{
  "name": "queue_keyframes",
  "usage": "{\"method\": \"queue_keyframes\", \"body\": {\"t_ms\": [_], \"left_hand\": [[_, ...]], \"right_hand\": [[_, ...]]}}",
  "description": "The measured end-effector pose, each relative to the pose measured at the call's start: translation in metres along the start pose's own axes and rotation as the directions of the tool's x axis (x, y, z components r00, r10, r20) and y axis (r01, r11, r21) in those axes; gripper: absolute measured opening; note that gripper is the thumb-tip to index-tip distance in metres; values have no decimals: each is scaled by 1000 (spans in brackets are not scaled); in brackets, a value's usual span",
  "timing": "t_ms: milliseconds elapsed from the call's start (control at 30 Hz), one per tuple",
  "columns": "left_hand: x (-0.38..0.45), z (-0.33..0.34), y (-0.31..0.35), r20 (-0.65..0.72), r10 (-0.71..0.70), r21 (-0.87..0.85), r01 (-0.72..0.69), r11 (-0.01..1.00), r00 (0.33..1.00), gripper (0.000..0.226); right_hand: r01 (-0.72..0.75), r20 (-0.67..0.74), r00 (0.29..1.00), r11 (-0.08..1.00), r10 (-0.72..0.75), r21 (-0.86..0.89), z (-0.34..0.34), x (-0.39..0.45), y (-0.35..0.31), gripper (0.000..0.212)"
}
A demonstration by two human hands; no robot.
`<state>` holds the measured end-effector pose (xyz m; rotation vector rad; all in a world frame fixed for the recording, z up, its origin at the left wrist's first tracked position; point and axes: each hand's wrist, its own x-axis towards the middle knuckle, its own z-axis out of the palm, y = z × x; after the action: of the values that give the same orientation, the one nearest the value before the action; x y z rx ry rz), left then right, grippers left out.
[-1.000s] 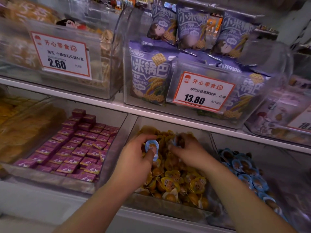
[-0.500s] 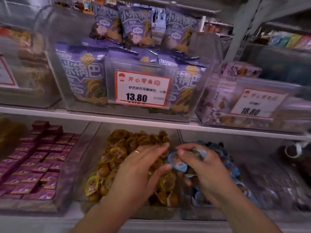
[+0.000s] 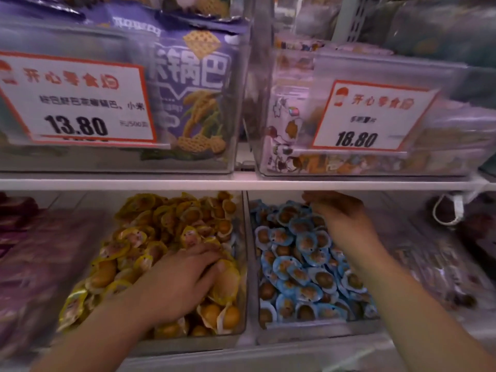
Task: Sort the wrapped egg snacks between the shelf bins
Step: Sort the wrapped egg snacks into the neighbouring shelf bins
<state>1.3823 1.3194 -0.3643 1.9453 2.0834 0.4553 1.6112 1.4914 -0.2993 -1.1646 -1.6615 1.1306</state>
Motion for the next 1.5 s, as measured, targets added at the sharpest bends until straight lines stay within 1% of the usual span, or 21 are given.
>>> {"method": "queue_keyframes", "body": {"t_ms": [67,100,167,233,367,467,500,567,633,667,767,833,900,967,1067,1167,1233,1300,1400,1433,1500], "left_hand": [[1,0,0,46,-16,-5,16,1000,999,42],[0,-1,0,58,-20,16,19,1000,998,42],[-2,-5,1,66,-31,99,25,995,997,43],[-5,-8,0,76,-66,195,50,980,995,44],[-7,-14,-21,47,-173,420,138,897,984,50],[2,-28,-41,24,-281,505,231,832,959,50],[8,-33,-43,7,-277,534,231,813,961,49],[21,-44,-38,-76,-179,567,190,801,981,43],[32,-46,-26,-155,-37,498,111,860,987,30],[37,-42,-18,-157,6,396,58,916,988,25],[46,-23,1,28,-41,105,38,994,999,27],[50,-13,-2,77,-95,110,86,990,993,33],[52,-13,-12,71,-142,153,130,980,987,56],[51,-18,-23,126,-169,145,150,978,978,74],[56,-18,-30,219,-170,137,142,980,961,78],[62,-14,-26,239,-189,43,184,982,952,89],[64,-12,-24,229,-203,-98,230,968,952,79],[64,-10,-23,243,-231,-217,285,934,942,57],[67,-10,-15,269,-254,-232,318,919,929,28],[69,-12,-10,276,-263,-240,331,913,924,24],[70,-13,0,301,-267,-234,343,910,915,42]], "right_hand": [[112,39,993,994,-112,21,16,-13,-5,14],[163,136,977,986,-164,20,27,-22,-6,14],[234,378,902,972,-209,-20,49,-40,-4,33],[279,512,834,957,-203,-75,64,-48,1,46],[199,550,823,979,-142,-45,63,-45,-2,50],[227,558,813,973,-167,-40,63,-44,1,51],[233,555,813,972,-175,-36,63,-45,3,50],[243,546,817,969,-183,-38,65,-46,5,50],[251,529,828,966,-186,-54,66,-45,5,51],[255,517,835,965,-190,-58,67,-44,4,53],[252,497,847,966,-190,-60,71,-46,3,56],[257,499,846,964,-189,-69,72,-47,3,56],[268,508,839,960,-194,-77,71,-46,4,57],[266,525,830,961,-189,-75,70,-45,4,58],[258,523,833,963,-178,-82,69,-45,5,59],[256,508,843,962,-176,-92,72,-45,3,59],[252,493,851,964,-179,-85,74,-46,3,57],[251,483,855,965,-187,-71,76,-46,4,57],[265,479,853,963,-206,-57,76,-46,3,54],[275,478,851,960,-216,-55,76,-47,4,54],[289,474,849,956,-234,-45,75,-47,4,54]]}}
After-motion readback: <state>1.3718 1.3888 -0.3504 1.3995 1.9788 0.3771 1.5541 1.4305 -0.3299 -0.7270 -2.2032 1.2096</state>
